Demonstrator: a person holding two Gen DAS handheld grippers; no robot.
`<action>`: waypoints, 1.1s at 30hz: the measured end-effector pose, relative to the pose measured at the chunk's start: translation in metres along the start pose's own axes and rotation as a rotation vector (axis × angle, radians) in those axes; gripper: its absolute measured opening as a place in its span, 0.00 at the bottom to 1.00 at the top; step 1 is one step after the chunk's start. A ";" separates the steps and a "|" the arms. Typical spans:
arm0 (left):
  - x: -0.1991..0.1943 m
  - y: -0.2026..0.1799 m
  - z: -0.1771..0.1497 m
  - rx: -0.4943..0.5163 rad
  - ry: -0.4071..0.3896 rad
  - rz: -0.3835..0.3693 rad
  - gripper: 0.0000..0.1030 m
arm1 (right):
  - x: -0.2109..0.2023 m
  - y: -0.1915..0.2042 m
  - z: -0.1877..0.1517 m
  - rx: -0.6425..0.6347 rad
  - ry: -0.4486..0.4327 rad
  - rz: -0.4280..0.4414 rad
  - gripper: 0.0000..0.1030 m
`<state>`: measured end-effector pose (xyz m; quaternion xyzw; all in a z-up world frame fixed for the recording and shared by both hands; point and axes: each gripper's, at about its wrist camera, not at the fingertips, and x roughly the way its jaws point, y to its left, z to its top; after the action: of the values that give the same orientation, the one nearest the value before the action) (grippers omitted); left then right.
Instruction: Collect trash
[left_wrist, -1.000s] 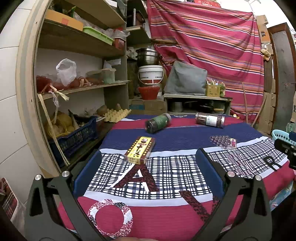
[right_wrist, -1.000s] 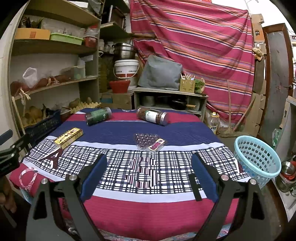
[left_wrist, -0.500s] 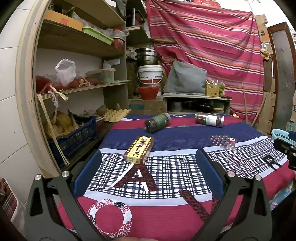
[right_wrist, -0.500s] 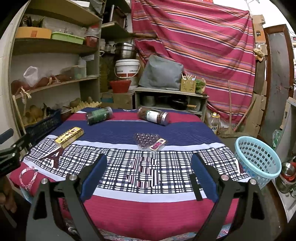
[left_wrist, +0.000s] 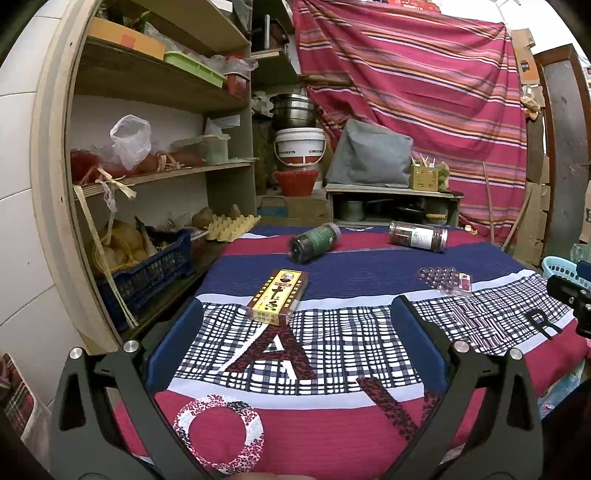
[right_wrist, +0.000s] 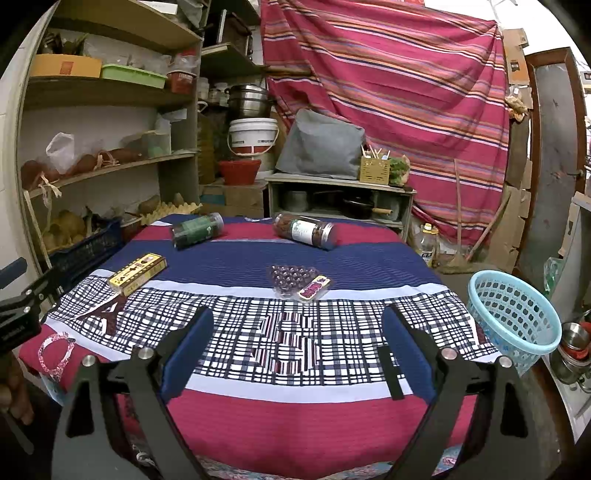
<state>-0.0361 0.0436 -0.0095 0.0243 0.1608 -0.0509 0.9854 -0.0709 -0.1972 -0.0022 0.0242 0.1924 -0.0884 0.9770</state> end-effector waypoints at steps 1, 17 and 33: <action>0.000 0.001 0.000 0.000 0.000 -0.001 0.95 | 0.000 0.000 0.000 0.000 0.000 -0.001 0.88; 0.002 0.002 0.002 -0.002 0.001 0.001 0.95 | 0.001 -0.001 0.001 0.006 0.000 0.005 0.88; 0.001 0.000 0.000 -0.004 0.007 -0.005 0.95 | 0.003 -0.002 0.001 0.012 0.003 0.006 0.88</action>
<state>-0.0355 0.0431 -0.0098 0.0221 0.1643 -0.0529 0.9848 -0.0682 -0.2000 -0.0026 0.0310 0.1932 -0.0864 0.9769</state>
